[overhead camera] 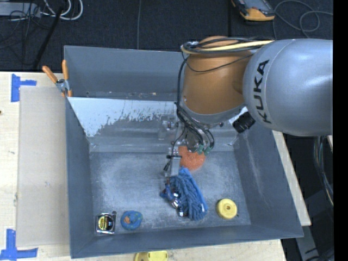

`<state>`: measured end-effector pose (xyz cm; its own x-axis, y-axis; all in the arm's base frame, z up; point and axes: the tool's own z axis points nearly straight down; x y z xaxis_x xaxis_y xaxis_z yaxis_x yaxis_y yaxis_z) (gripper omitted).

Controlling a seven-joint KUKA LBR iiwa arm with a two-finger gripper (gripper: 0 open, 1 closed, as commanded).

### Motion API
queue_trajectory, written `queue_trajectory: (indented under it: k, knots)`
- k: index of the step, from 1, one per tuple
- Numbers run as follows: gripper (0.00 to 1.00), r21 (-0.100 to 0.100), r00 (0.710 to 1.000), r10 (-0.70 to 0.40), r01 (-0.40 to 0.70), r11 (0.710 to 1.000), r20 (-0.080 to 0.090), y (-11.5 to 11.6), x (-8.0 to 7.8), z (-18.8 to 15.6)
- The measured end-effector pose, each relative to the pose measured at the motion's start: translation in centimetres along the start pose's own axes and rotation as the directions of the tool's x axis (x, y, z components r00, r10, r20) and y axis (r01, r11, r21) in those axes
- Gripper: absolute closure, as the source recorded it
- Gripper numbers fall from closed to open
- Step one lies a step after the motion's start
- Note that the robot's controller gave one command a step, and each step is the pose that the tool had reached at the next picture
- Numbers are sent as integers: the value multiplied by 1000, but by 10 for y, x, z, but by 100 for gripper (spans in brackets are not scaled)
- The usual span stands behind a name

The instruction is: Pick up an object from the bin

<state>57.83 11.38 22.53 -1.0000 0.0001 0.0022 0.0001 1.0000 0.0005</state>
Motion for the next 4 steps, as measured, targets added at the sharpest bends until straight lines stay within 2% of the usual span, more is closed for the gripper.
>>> queue_trajectory:
  k: [1, 2, 3, 4]
  knots:
    - [0, 0, 998, -68, 68, 998, 3, -38, 27, 69]
    - [0, 0, 993, -116, 116, 993, -7, -69, 54, 78]
    - [0, 0, 999, -49, 49, 999, 4, -108, 5, 90]
    - [0, 1, 949, -315, 315, 949, 1, -97, -7, 120]
